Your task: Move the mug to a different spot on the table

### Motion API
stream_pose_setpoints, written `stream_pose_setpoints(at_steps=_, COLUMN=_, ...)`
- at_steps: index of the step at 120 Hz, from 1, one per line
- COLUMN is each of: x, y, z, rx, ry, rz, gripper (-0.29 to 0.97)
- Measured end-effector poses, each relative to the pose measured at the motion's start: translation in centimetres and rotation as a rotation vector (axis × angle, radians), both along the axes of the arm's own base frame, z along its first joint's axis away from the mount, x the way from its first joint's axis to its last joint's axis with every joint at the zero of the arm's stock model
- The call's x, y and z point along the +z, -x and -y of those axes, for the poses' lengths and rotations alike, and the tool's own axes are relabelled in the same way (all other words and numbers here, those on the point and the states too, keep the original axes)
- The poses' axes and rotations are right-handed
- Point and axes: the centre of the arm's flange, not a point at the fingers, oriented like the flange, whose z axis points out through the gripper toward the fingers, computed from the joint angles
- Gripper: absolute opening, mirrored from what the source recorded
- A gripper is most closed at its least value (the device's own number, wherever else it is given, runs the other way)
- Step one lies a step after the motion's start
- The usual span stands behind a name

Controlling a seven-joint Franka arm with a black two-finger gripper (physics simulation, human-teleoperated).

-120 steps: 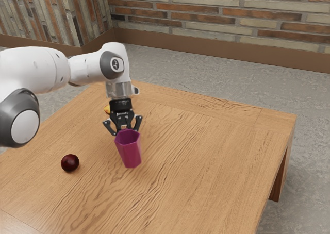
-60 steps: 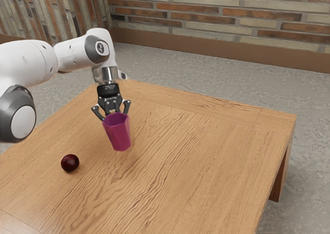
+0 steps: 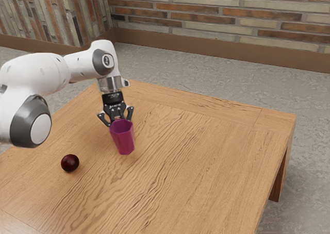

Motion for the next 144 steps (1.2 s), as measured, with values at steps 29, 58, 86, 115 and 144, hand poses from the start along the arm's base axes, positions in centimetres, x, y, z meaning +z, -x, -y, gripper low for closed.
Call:
stream_pose_setpoints(at_steps=29, x=-1.9, y=0.4, z=0.4, rx=-0.005, ry=0.003, rz=-0.021, gripper=0.06)
stream_pose_setpoints(at_steps=58, x=-2.7, y=0.5, z=0.5, rx=-0.007, ry=0.003, rz=-0.026, gripper=0.06)
stream_pose_setpoints(at_steps=86, x=-2.9, y=0.4, z=1.1, rx=-0.002, ry=0.016, rz=-0.012, gripper=0.27)
stream_pose_setpoints(at_steps=115, x=-3.2, y=0.8, z=0.8, rx=0.011, ry=0.02, rz=-0.012, gripper=0.53)
stream_pose_setpoints(at_steps=144, x=3.7, y=2.2, z=1.7, rx=-0.003, ry=0.003, rz=0.053, gripper=0.62)
